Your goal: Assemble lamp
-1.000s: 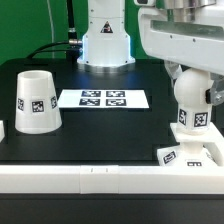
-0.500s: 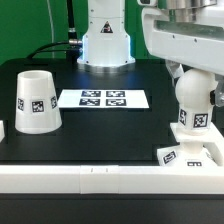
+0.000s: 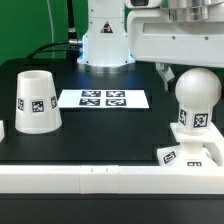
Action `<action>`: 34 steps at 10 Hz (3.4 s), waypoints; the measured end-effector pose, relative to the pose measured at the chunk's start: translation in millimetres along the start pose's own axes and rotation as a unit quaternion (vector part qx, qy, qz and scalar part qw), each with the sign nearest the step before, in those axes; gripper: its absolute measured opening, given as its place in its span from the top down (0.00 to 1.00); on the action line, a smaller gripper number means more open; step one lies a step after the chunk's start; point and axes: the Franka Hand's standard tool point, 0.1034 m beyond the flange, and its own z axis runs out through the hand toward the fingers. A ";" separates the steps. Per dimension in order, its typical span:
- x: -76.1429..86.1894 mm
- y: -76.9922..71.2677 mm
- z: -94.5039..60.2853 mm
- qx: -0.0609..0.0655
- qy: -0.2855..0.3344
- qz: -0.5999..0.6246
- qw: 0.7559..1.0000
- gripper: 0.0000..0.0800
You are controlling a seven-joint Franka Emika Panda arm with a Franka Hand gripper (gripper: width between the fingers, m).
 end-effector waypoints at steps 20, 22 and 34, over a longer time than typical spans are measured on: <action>8.2 -0.2 -2.7 -0.061 0.009 -0.714 0.698 0.13; 8.8 0.3 -2.7 -0.069 0.003 -0.771 0.634 0.13; 8.1 1.4 1.5 -0.098 -0.032 -0.916 0.387 0.28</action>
Offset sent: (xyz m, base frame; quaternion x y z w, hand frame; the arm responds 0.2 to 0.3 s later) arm 0.0000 0.0000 0.0000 0.0000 0.0000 -0.1938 0.9810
